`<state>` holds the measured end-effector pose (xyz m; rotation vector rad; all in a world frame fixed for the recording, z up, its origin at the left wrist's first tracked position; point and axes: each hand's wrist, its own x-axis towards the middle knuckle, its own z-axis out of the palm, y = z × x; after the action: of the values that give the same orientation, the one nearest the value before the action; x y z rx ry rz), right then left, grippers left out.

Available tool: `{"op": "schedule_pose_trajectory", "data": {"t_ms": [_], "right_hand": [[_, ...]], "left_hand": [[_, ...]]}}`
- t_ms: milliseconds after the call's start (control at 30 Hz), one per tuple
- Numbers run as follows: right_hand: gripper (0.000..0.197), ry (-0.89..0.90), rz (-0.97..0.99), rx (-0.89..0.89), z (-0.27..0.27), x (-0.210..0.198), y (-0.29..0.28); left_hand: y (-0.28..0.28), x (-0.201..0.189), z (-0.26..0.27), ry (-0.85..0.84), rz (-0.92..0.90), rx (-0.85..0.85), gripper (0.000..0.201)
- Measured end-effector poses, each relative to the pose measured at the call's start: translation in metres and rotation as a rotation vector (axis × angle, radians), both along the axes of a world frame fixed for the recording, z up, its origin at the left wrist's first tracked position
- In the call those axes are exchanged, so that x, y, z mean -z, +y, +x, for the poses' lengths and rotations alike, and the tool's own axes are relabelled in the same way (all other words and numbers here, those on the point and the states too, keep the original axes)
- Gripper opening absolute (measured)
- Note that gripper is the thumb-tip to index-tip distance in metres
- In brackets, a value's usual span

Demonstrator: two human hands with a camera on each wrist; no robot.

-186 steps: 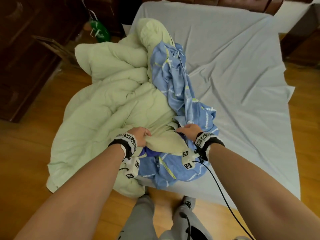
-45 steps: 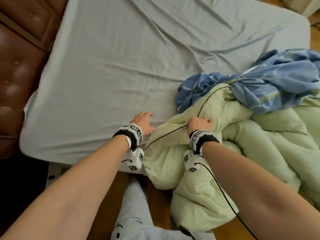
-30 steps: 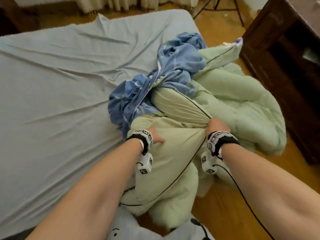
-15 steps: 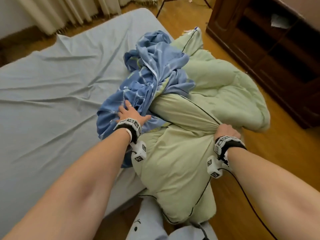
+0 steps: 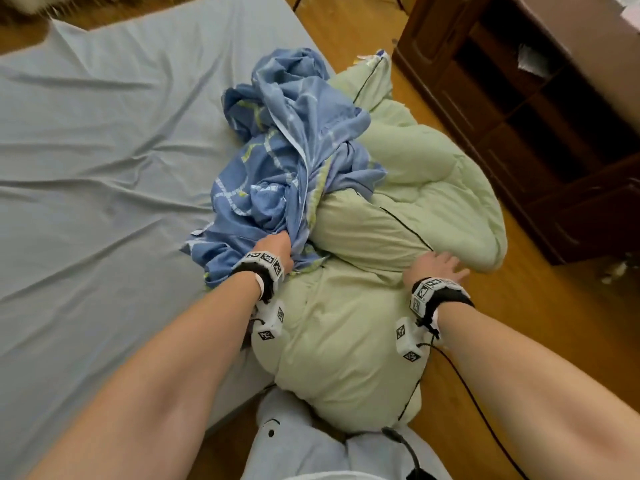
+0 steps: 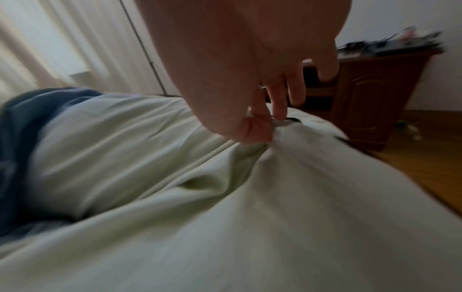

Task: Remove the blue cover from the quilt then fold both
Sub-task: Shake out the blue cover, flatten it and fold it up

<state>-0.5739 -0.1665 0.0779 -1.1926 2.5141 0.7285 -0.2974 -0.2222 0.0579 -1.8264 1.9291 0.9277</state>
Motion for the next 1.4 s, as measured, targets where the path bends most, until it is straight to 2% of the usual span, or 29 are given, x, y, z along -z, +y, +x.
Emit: {"op": "schedule_pose_trajectory", "data": {"t_ms": [100, 200, 267, 333, 400, 467, 533, 567, 600, 633, 733, 800, 900, 1067, 1200, 1300, 1400], "right_hand": [[0.095, -0.121, -0.152, -0.134, 0.041, 0.011, -0.019], [0.139, -0.352, -0.120, -0.145, 0.065, 0.016, -0.043], [0.156, -0.412, -0.027, -0.186, 0.064, 0.021, -0.053], [0.163, -0.398, 0.068, -0.255, 0.052, 0.029, -0.057], [0.161, -0.376, 0.120, -0.334, 0.039, 0.040, -0.053], [0.151, -0.369, 0.130, -0.403, 0.028, 0.053, -0.050], [0.143, -0.386, 0.113, -0.412, 0.013, 0.061, -0.049], [0.142, -0.401, 0.098, -0.393, 0.003, 0.061, -0.050], [0.145, -0.423, 0.086, -0.366, -0.007, 0.060, -0.053], [0.149, -0.447, 0.078, -0.339, -0.017, 0.057, -0.056], [0.158, -0.500, 0.103, -0.308, -0.042, 0.049, -0.063], [0.162, -0.542, 0.132, -0.308, -0.044, 0.046, -0.057], [0.163, -0.576, 0.137, -0.379, -0.013, 0.043, -0.044], [0.155, -0.511, 0.106, -0.379, 0.034, 0.048, -0.040], [0.119, -0.417, -0.033, -0.278, 0.046, 0.058, -0.051], [0.092, -0.382, -0.125, -0.195, 0.056, 0.052, -0.063], [0.074, -0.469, -0.210, -0.215, 0.077, 0.036, -0.059]], "left_hand": [[-0.009, -0.014, 0.001, 0.004, -0.055, -0.037, 0.020], [-0.013, -0.022, -0.006, 0.021, -0.125, -0.123, 0.015], [-0.007, -0.028, -0.017, 0.028, -0.158, -0.171, 0.011], [-0.002, -0.028, -0.032, 0.004, -0.178, -0.211, 0.010], [0.005, -0.020, -0.048, 0.011, -0.158, -0.250, 0.017], [0.010, -0.004, -0.064, 0.020, -0.125, -0.286, 0.053], [0.017, 0.015, -0.080, -0.080, -0.086, -0.231, 0.098], [0.020, 0.023, -0.091, -0.139, -0.077, -0.196, 0.109], [0.022, 0.029, -0.102, -0.177, -0.075, -0.185, 0.109], [0.023, 0.033, -0.115, -0.192, -0.089, -0.192, 0.101], [0.016, 0.029, -0.142, -0.175, -0.179, -0.222, 0.052], [0.007, 0.017, -0.142, -0.110, -0.200, -0.301, 0.040], [-0.005, -0.016, -0.125, -0.003, -0.243, -0.422, 0.045], [0.003, -0.044, -0.104, 0.124, -0.243, -0.484, 0.048], [0.015, -0.048, -0.072, 0.187, -0.207, -0.587, 0.047], [0.026, -0.055, -0.045, 0.164, -0.167, -0.446, 0.040], [0.042, -0.056, -0.016, -0.018, -0.148, -0.279, 0.077]]}}
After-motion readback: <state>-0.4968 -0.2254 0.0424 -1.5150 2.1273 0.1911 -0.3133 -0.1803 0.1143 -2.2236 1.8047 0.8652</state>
